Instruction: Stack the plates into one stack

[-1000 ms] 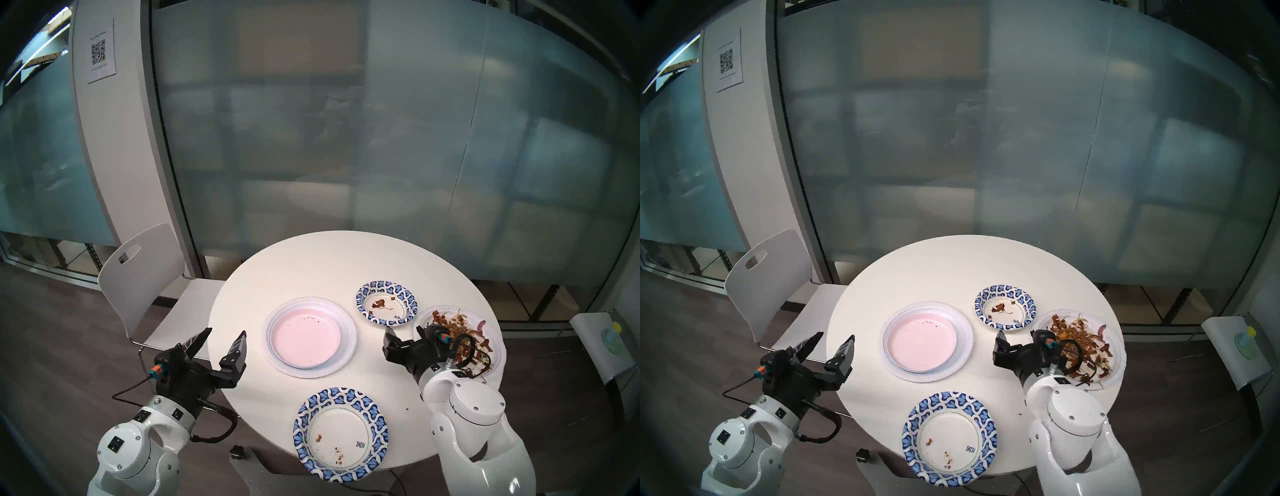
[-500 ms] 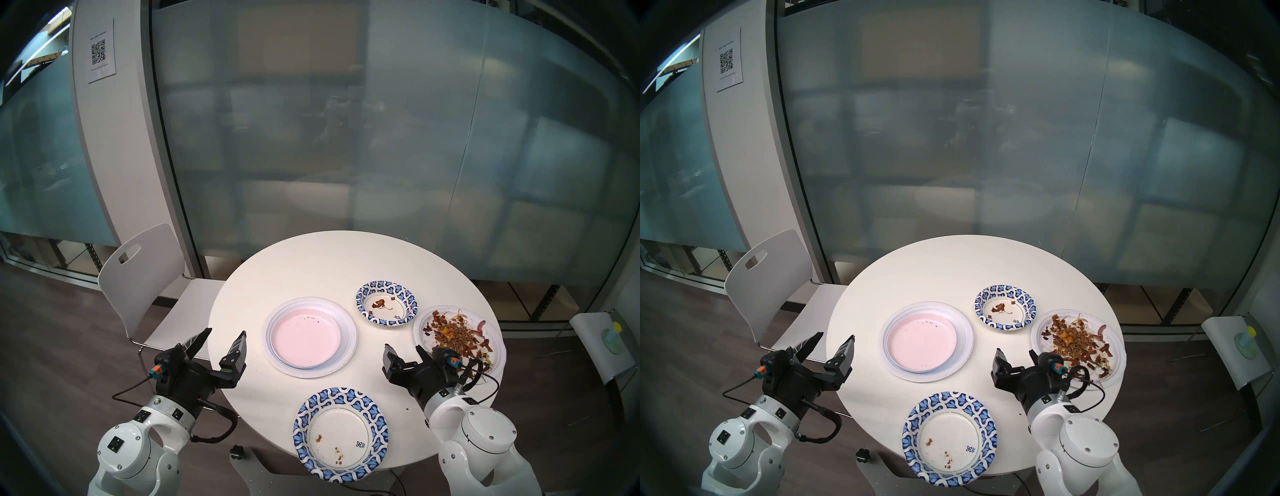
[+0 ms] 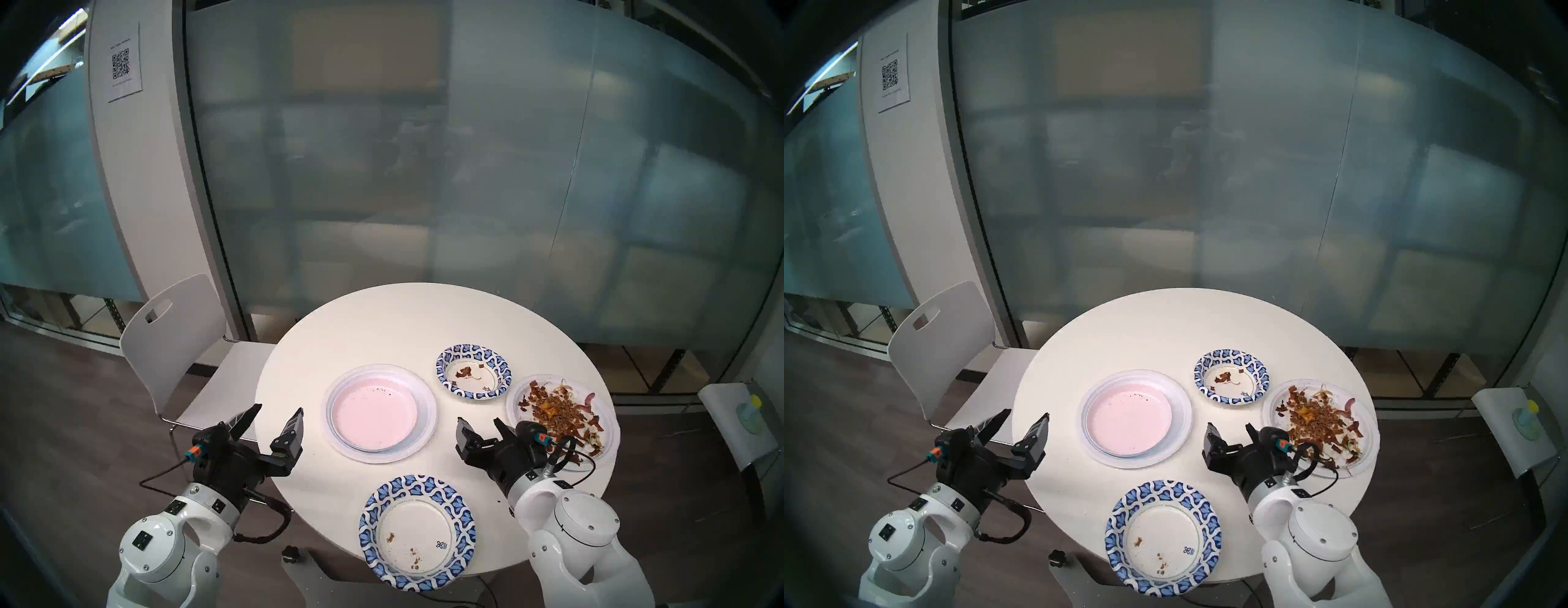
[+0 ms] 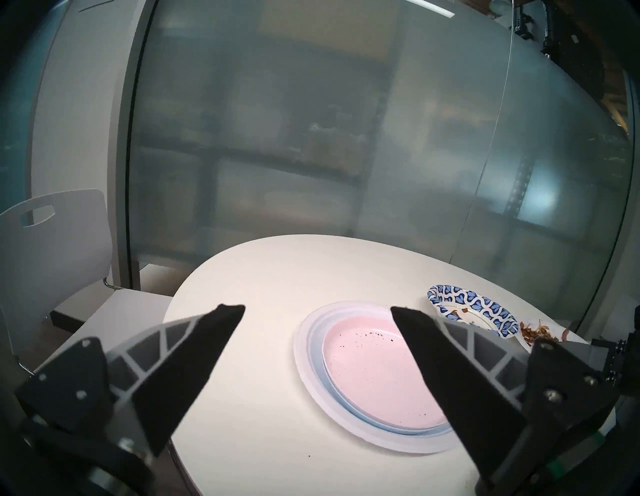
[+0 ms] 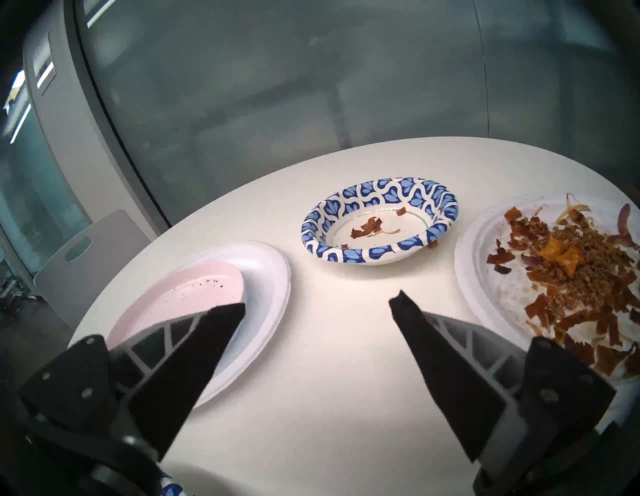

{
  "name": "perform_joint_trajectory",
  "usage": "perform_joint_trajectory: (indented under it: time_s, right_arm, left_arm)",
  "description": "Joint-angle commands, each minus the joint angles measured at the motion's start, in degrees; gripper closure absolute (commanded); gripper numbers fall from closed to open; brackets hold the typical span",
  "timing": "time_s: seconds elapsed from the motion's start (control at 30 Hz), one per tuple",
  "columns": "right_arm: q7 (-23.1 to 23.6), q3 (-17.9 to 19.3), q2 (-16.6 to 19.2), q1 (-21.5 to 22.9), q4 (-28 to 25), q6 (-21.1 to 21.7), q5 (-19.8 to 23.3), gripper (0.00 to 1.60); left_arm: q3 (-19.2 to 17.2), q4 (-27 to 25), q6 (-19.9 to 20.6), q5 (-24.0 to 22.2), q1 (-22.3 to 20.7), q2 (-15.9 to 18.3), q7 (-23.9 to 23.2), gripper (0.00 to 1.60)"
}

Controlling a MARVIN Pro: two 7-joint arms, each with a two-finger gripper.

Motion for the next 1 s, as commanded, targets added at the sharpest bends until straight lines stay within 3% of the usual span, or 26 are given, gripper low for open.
perform_joint_trajectory:
  time_s: [0.0,0.27,0.57,0.97]
  right_arm:
    - [0.28,-0.36,0.03,2.65,-0.39,-0.41,-0.44,0.00]
    - [-0.74,2.65,0.39,-0.49,-4.05,-0.75,-0.28,0.00]
    - [-3.00,7.80,0.57,-8.55,-10.53,-2.05,-0.39,0.00]
    - [-4.16,13.63,-3.44,-16.95,-15.04,-3.47,0.13,0.00]
  left_arm:
    - [-0.54,0.76,1.32,0.09,-3.04,1.51,-0.40,0.00]
    - [-0.70,1.60,1.55,0.57,-3.95,1.72,-0.82,0.00]
    - [-0.40,0.73,1.98,-0.09,-3.26,1.09,-1.11,0.00]
    - [-0.46,0.80,1.99,-0.03,-3.32,0.92,-1.33,0.00]
